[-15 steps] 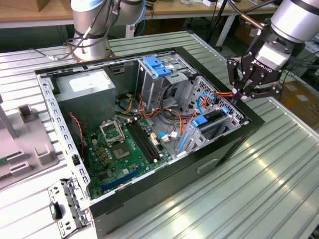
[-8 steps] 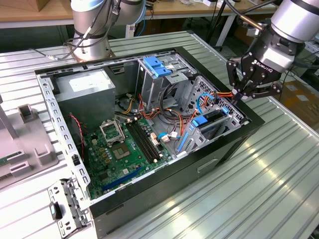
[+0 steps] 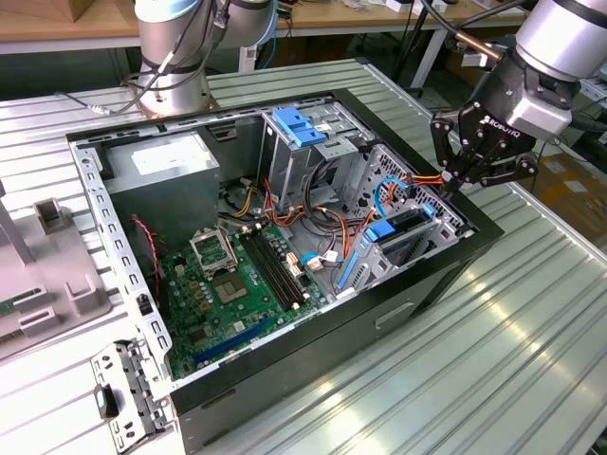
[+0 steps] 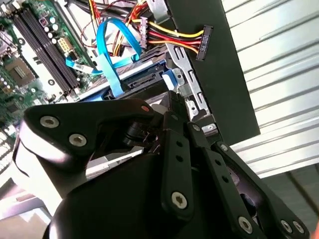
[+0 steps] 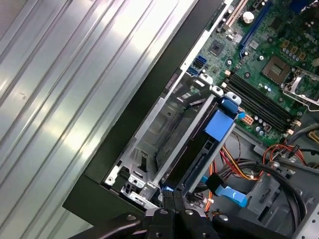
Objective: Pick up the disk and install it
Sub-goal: 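Insert the first disk wire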
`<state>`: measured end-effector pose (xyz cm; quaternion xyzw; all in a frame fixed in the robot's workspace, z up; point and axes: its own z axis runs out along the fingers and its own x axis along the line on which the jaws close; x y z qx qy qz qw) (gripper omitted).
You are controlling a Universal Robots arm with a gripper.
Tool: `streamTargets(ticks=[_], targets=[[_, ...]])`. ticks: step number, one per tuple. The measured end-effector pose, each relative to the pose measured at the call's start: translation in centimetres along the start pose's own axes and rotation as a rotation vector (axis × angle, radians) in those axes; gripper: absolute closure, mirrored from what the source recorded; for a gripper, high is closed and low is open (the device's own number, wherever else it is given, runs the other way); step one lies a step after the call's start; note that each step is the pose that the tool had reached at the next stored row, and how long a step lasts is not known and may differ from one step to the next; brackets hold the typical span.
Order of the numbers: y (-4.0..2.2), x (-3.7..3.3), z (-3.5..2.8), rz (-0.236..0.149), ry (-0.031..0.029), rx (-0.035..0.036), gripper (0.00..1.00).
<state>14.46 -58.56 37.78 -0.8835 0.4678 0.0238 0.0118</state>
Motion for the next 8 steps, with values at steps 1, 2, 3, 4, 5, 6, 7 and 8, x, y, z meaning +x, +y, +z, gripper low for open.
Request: streamTargets(ticks=[1,2,3,4,5,6,7,8], targets=[[0.0,0.0,0.0,-0.019,0.0001,-0.001,0.89],[0.0,0.0,0.0,-0.03,0.0001,-0.0016,0.89],[0.0,0.0,0.0,-0.051,0.0001,-0.0027,0.89],[0.0,0.0,0.0,-0.067,0.0002,-0.0036,0.89],[0.0,0.0,0.0,-0.078,0.0001,-0.0041,0.89],[0.0,0.0,0.0,-0.092,0.0002,-0.0049,0.89],[0.0,0.0,0.0,-0.104,0.0002,-0.0055,0.89],[0.0,0.0,0.0,-0.123,0.0003,-0.0066,0.89]])
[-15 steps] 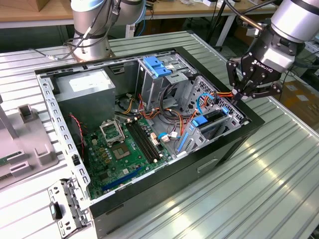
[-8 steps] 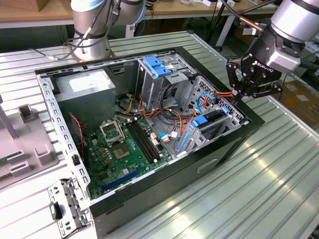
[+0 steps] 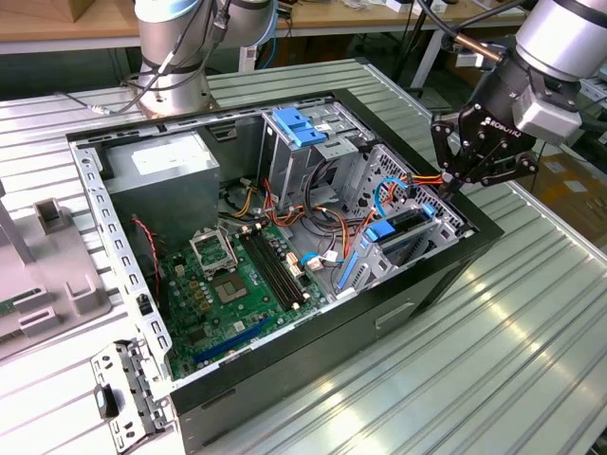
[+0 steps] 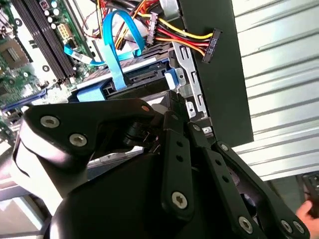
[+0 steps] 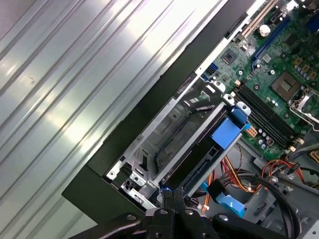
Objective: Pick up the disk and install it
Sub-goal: 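Insert the first disk wire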
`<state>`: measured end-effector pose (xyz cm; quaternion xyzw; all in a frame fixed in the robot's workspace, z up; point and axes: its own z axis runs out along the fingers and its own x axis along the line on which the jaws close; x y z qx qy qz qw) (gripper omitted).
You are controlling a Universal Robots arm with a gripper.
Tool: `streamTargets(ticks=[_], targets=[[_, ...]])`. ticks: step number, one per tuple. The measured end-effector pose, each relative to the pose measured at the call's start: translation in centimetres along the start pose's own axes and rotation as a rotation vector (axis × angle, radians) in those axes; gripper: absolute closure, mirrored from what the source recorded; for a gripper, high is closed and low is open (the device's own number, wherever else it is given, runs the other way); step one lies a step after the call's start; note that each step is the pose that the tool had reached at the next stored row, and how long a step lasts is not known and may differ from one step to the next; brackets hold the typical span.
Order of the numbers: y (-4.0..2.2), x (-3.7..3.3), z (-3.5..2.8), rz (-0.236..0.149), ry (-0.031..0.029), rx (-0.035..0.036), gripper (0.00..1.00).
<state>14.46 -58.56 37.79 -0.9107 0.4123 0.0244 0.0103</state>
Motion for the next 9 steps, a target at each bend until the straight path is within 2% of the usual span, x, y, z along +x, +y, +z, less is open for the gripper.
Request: streamTargets(ticks=[9], targets=[[0.0,0.0,0.0,-0.125,0.0002,-0.0066,0.89]])
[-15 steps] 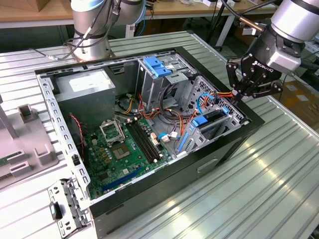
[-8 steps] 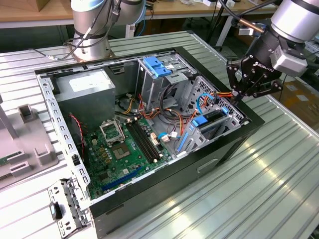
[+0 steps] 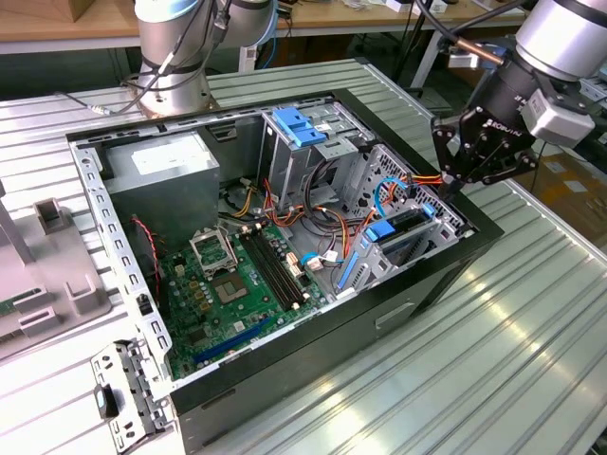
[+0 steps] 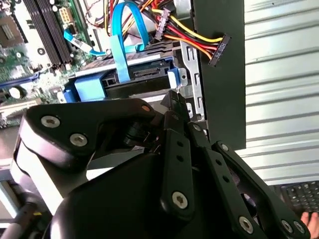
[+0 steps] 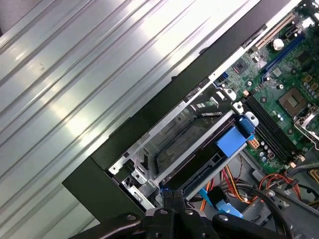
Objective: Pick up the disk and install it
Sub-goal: 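Insert the first disk wire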
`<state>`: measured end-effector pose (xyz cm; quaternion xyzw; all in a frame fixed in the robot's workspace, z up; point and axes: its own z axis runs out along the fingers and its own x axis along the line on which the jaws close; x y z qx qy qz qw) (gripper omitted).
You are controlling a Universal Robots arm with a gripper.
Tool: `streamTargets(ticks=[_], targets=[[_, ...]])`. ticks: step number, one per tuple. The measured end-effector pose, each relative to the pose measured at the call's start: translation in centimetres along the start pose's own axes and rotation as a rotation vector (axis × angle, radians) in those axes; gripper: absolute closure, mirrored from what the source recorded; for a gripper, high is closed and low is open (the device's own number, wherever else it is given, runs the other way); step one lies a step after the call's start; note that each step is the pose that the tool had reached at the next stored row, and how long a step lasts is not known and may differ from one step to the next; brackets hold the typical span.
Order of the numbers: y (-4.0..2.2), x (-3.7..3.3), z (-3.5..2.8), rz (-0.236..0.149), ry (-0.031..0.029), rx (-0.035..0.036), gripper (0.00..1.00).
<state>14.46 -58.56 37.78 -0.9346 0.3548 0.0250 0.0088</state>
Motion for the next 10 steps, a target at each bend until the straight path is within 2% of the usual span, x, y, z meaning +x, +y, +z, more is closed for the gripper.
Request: streamTargets(ticks=[10], targets=[[0.0,0.0,0.0,-0.145,0.0002,-0.0077,0.89]])
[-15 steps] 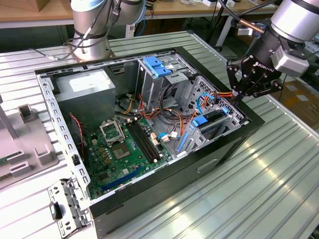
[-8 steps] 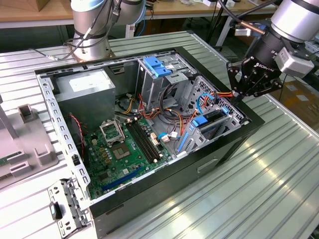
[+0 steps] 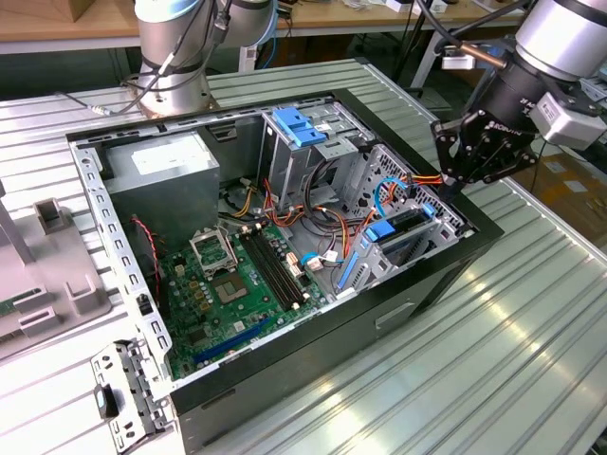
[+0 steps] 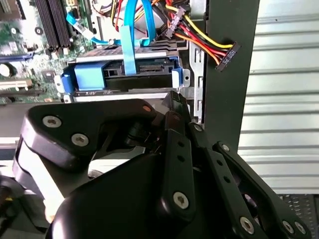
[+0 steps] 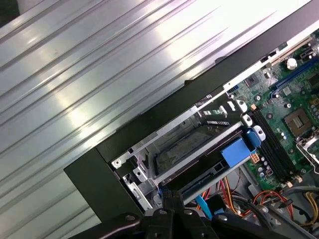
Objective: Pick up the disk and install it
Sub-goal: 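Insert the first disk wire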
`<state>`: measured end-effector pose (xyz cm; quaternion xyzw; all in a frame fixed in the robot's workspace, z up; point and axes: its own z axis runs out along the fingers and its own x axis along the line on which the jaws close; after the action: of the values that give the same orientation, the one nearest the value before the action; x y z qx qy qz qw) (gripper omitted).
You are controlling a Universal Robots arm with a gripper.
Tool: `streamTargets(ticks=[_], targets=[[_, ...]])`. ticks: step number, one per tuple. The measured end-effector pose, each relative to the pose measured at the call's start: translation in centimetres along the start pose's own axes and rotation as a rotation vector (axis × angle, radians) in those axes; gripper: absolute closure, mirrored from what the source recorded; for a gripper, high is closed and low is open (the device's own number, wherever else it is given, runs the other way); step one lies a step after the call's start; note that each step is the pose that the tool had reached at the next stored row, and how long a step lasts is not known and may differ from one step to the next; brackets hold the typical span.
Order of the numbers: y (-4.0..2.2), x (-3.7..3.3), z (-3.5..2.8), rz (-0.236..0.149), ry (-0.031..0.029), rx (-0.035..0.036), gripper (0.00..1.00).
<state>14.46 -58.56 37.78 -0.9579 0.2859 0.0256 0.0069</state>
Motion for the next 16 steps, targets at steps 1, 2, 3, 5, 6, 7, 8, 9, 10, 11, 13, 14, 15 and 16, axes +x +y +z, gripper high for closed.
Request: streamTargets(ticks=[1,2,3,5,6,7,8,9,10,11,13,14,15,16], targets=[[0.0,0.0,0.0,-0.025,0.0,-0.0013,0.89],[0.0,0.0,0.01,-0.041,0.0,-0.0021,0.89],[0.0,0.0,0.01,-0.055,0.0,-0.0028,0.89],[0.0,0.0,0.01,-0.063,0.0001,-0.0034,0.89],[0.0,0.0,0.0,-0.064,0.0001,-0.0034,0.89],[0.0,0.0,0.01,-0.064,0.0001,-0.0034,0.89],[0.0,0.0,0.01,-0.064,0.0001,-0.0034,0.89],[0.0,0.0,0.0,-0.065,0.0001,-0.0035,0.89],[0.0,0.0,0.01,-0.065,0.0001,-0.0035,0.89],[0.0,0.0,0.01,-0.065,0.0001,-0.0035,0.89],[0.0,0.0,0.01,-0.066,0.0001,-0.0035,0.83],[0.0,0.0,0.01,-0.066,0.0001,-0.0036,0.76],[0.0,0.0,0.01,-0.067,0.0001,-0.0035,0.71],[0.0,0.0,0.01,-0.067,0.0001,-0.0036,0.71]])
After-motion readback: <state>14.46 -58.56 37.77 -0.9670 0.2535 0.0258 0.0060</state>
